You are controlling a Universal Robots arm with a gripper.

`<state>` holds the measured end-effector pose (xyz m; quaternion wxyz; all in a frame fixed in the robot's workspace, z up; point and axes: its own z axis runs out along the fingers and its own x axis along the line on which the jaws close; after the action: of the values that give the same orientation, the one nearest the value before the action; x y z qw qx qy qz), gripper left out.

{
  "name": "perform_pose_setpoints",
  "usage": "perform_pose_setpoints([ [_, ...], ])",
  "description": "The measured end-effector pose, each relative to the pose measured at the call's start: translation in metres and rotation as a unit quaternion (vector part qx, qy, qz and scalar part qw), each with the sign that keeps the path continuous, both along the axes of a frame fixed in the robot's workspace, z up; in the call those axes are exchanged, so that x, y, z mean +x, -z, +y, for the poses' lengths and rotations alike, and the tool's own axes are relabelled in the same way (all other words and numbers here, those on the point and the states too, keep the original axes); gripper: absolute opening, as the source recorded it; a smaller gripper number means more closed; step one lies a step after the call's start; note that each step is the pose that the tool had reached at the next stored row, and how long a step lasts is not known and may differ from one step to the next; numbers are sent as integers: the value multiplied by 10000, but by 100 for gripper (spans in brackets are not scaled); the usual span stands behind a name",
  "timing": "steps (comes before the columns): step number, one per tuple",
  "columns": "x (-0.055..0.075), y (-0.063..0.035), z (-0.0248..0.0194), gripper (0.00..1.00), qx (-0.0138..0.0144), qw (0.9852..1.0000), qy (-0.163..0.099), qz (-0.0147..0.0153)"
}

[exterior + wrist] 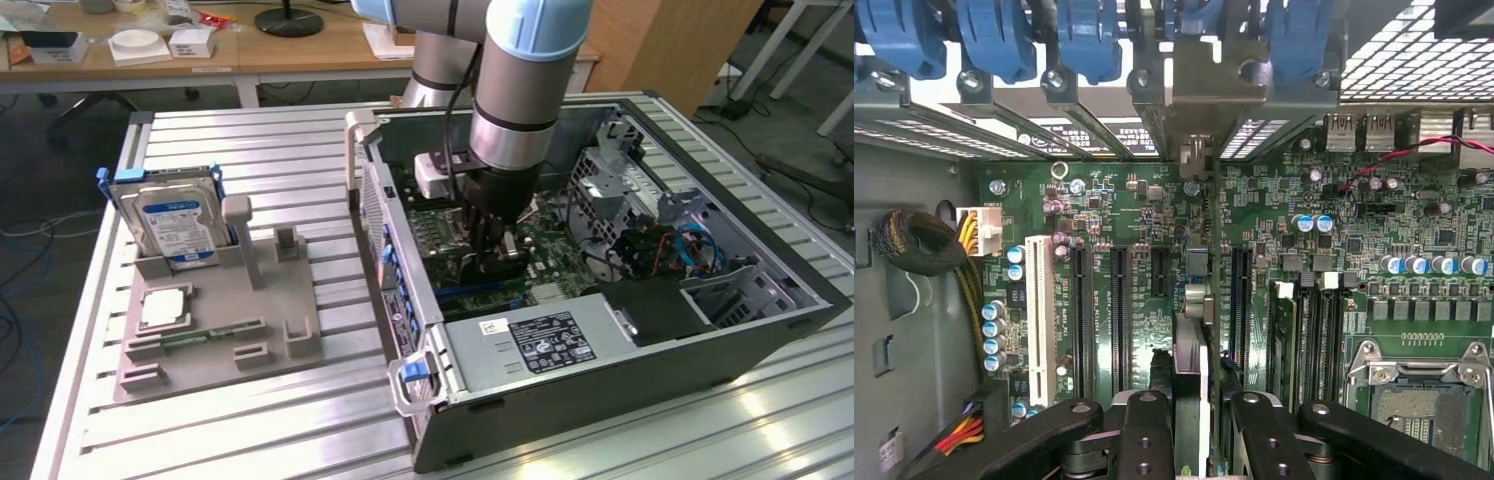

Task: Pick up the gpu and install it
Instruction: 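Insert the gpu into the slot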

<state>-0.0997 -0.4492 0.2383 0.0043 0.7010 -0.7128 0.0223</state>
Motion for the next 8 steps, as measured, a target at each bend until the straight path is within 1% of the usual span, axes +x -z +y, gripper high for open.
perform_pose_setpoints([
  [4, 0, -1, 1, 27, 3, 10000, 0, -5],
  [8, 0, -23, 1, 27, 2, 10000, -1, -13],
])
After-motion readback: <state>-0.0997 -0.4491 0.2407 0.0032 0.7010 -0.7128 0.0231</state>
